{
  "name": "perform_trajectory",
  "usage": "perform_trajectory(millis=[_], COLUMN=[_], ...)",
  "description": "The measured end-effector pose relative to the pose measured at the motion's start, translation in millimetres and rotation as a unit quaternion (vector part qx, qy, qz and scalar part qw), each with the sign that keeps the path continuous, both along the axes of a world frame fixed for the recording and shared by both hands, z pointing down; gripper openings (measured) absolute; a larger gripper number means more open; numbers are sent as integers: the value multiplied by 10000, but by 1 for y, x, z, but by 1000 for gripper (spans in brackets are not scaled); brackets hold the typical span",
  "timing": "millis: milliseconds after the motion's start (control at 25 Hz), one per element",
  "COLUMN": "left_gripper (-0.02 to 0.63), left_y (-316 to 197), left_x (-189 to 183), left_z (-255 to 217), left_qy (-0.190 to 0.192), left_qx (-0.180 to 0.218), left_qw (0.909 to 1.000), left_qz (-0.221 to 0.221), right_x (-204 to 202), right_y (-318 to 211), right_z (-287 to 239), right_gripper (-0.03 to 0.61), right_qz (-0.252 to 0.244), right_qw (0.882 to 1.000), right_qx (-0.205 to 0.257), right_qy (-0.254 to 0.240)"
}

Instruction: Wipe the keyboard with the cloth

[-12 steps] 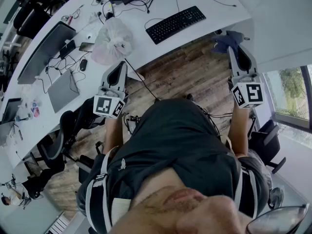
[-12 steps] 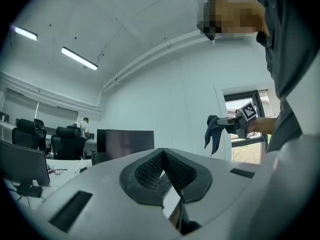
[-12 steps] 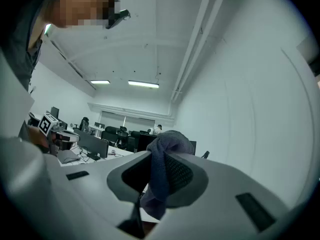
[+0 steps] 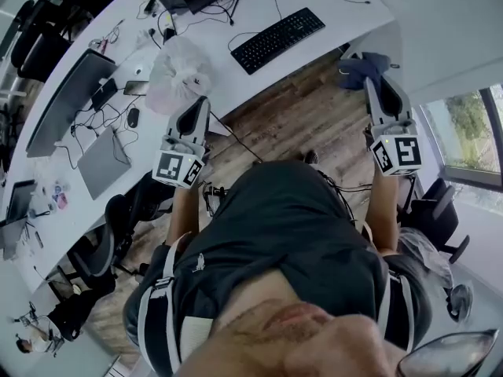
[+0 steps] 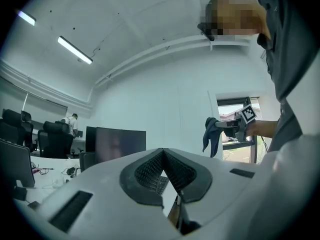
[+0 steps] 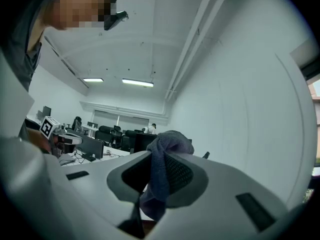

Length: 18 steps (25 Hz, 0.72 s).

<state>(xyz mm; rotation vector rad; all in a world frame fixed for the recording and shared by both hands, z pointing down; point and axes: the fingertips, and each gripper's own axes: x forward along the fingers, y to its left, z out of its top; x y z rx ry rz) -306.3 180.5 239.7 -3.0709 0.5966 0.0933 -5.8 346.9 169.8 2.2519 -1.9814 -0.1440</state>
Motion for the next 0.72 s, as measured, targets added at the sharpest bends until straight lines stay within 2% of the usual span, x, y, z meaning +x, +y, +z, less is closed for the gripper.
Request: perform_trajectory(millis=[320, 600, 720], left_gripper=[5, 5, 5], left_y=[3, 3, 9], left_x=[39, 106, 145], left_z=[0, -1, -9], left_qy=[-165, -436, -410], left_qx=[-34, 73, 96], left_qw=[9999, 9982, 9979], left_qz=[-7, -416, -492], right_x=[29, 97, 130], right_y=[-4, -13, -17], right_z=[7, 17, 26], right_gripper=[64, 64, 64], right_qz=[-295, -531, -692], right_qw=[9995, 9985, 9973], right_qx=[49, 12, -39], right_qy=[-95, -149, -241])
